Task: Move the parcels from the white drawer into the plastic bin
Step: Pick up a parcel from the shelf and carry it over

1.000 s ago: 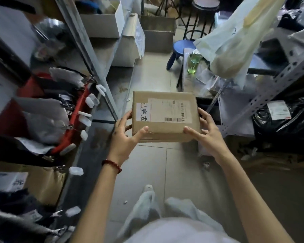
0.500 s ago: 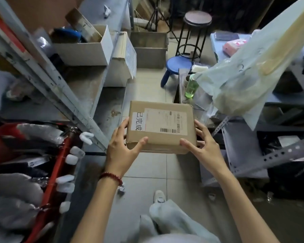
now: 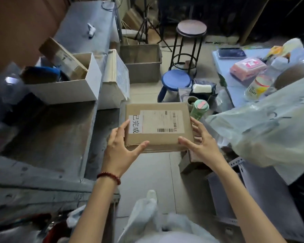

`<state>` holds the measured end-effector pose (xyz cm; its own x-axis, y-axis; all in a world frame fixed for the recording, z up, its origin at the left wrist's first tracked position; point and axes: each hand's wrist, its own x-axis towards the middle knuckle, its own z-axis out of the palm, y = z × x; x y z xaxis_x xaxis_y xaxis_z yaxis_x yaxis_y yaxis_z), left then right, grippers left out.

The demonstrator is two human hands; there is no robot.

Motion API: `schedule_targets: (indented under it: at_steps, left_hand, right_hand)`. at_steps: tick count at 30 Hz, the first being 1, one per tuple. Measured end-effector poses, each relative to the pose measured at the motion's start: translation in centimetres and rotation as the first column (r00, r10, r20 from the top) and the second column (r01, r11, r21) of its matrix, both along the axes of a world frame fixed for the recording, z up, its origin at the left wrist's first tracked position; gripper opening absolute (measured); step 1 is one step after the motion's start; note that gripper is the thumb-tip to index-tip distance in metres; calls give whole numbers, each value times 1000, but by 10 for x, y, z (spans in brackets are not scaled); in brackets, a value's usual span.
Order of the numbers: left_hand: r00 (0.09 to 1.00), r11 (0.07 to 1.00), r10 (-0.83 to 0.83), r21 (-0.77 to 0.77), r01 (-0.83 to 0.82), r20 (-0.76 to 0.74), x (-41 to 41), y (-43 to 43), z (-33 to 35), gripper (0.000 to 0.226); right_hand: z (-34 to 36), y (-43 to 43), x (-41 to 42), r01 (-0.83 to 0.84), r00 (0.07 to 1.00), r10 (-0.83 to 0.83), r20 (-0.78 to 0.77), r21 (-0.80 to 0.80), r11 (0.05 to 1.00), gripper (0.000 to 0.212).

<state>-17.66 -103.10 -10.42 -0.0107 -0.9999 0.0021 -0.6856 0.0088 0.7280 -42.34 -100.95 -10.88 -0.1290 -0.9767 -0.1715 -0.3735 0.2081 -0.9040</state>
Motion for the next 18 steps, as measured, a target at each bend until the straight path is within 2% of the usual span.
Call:
schedule_targets:
  at_steps: [11, 18]
  left_hand:
    - [995, 995, -98, -28, 97, -19, -22, -209, 7, 83]
    - [998, 996, -60, -66, 60, 2, -49, -333, 15, 82]
  right_hand:
    - [4, -180, -17, 144, 988, -143, 57, -12, 990, 73]
    - [15, -318, -46, 117, 993, -116, 37, -35, 992, 70]
